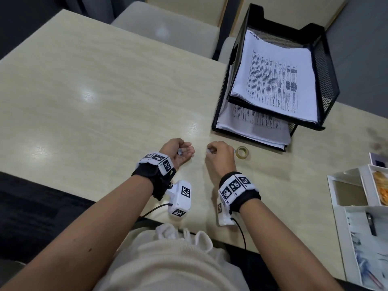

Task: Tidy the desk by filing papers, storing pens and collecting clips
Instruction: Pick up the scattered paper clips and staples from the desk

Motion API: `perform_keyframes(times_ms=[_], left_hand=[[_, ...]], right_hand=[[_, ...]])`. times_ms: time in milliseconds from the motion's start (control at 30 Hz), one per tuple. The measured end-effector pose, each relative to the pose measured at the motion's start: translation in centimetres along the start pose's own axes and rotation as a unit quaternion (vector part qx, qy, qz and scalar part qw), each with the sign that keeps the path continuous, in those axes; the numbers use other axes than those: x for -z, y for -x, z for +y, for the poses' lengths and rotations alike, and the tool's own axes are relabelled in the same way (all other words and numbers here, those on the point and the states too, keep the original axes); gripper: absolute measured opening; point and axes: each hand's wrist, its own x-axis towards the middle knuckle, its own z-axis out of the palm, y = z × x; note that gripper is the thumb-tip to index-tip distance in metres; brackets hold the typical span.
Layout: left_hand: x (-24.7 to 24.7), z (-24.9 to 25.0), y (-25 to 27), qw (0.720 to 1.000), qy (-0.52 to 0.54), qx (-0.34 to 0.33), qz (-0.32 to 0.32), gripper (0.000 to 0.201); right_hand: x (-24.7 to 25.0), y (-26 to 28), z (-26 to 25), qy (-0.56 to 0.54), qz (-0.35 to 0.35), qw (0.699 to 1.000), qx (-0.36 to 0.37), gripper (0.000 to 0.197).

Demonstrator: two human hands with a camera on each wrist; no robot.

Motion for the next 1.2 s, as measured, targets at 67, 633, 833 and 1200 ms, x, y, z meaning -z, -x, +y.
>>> perform_keyframes(times_ms=[67, 633, 833, 1200], left_hand=[[-0.4, -0.5, 0.3, 1.000, 0.006, 0.010, -0.022, 0.034], [3.2, 0.9, 1.8, 0.997, -0.072, 0.024, -0.032, 0.038], [4.8, 1.5, 2.5, 0.999, -0.043, -0.008, -0.007, 0.037], [6.5, 0.2, 2.7, 1.000, -0.007, 0.002, -0.008, 0.036]], right_hand=[[0.7, 0.6, -1.4, -0.115, -0.013, 0.993, -0.010, 0.019], [2.6, -1.0, 2.8, 0.244, -0.063, 0.968, -0.006, 0.018], [1.2, 0.3, 1.5, 0.126, -0.020, 0.992, -0.003, 0.024], [2.1, 3.5, 4.4, 0.171, -0.153, 0.967, 0.110, 0.025]])
